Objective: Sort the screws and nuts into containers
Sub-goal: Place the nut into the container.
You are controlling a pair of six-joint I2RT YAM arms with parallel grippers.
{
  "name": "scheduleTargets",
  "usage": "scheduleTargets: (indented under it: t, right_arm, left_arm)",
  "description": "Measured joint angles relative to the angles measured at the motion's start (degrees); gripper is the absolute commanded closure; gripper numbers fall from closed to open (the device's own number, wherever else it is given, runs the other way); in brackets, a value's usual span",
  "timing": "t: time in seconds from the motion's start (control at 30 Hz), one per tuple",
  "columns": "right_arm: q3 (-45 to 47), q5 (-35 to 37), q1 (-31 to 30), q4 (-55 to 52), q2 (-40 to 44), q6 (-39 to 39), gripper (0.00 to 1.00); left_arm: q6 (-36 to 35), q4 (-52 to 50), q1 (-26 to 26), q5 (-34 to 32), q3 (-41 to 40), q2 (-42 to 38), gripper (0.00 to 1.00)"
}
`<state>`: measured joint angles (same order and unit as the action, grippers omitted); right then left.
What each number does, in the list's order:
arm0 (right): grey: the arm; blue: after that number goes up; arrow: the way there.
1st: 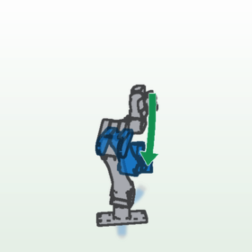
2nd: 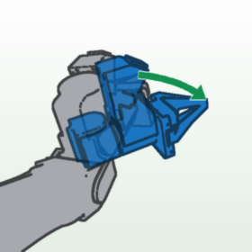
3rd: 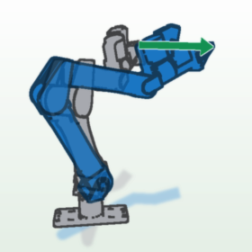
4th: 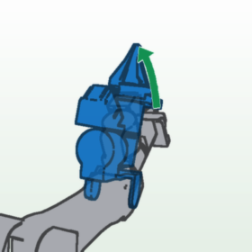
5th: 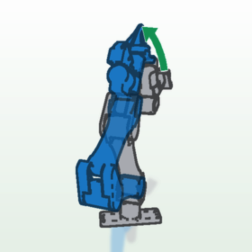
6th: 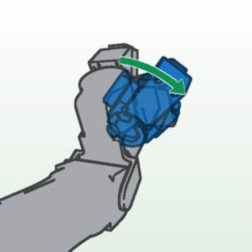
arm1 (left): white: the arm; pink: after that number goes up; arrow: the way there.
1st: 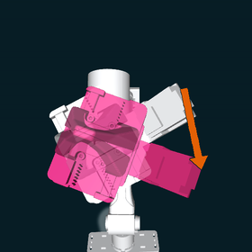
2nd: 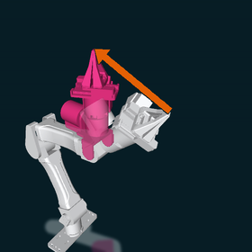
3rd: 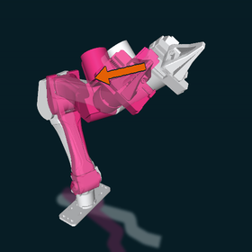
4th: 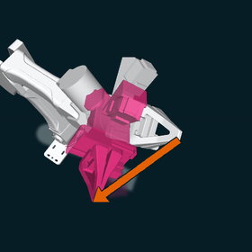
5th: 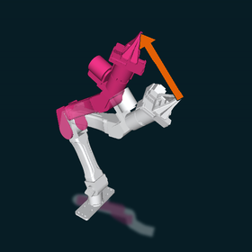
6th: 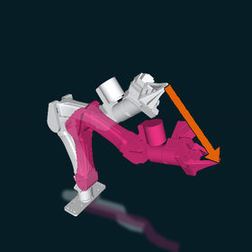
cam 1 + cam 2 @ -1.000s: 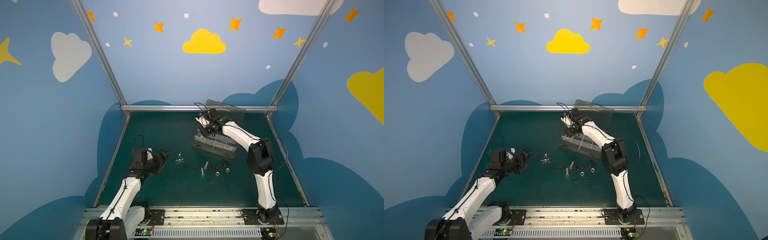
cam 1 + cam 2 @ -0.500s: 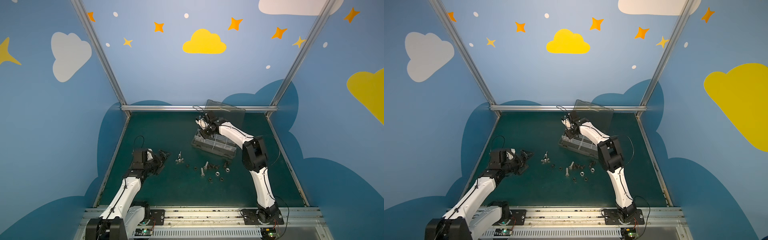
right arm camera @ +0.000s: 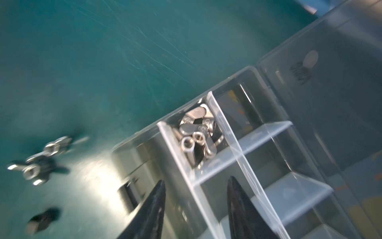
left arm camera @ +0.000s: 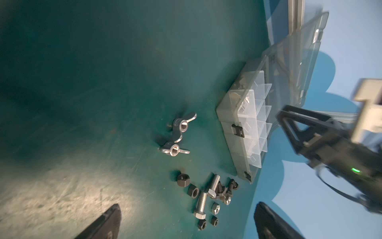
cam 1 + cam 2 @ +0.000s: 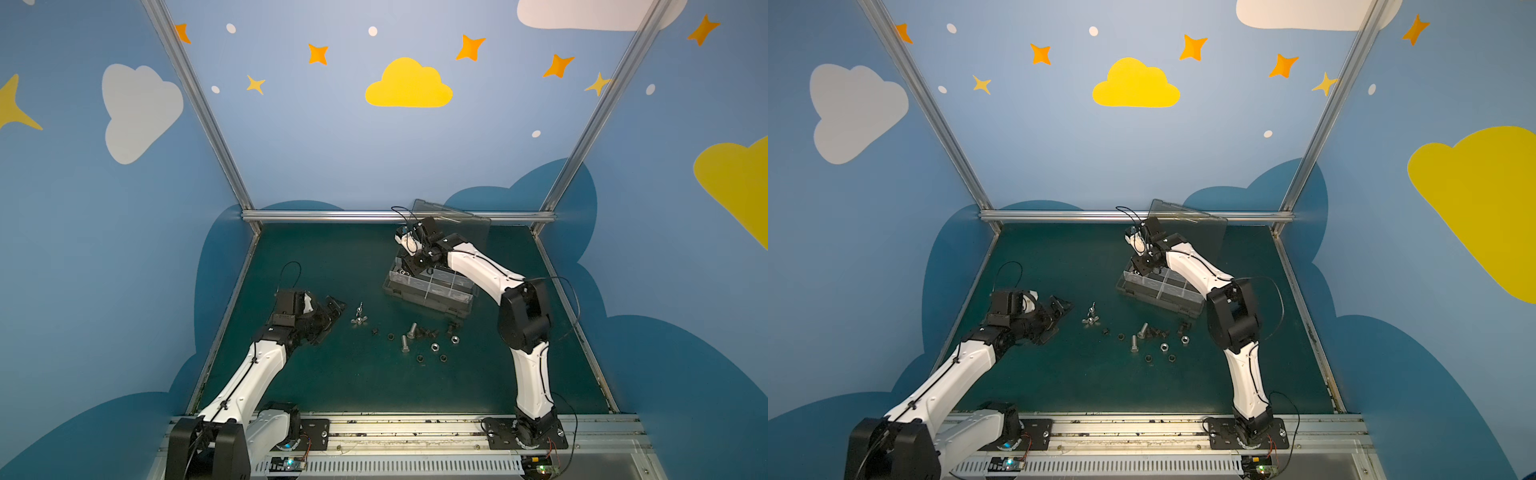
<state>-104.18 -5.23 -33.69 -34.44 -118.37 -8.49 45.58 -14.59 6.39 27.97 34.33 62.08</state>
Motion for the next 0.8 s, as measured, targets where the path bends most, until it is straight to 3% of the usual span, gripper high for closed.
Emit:
scheduleTargets:
  t: [0.3, 0.57, 0.8]
  right_arm:
    - [12.17, -5.07, -0.94, 1.70, 16.50, 4.31, 0.48]
    - [23.82, -2.91, -2.99, 1.88, 23.21, 7.06, 0.47]
    - [29.77, -1.84, -3.50, 3.21, 28.92, 8.79, 0.46]
  left_arm:
    - [-4.70, -3.08, 5.25, -5.81, 10.86, 15.67, 0.00]
    - [-11.21, -7.26, 10.14, -11.52, 23.15, 27.80, 0.00]
    - [-16.48, -9.09, 10.67, -14.84, 26.43, 32.83, 0.01]
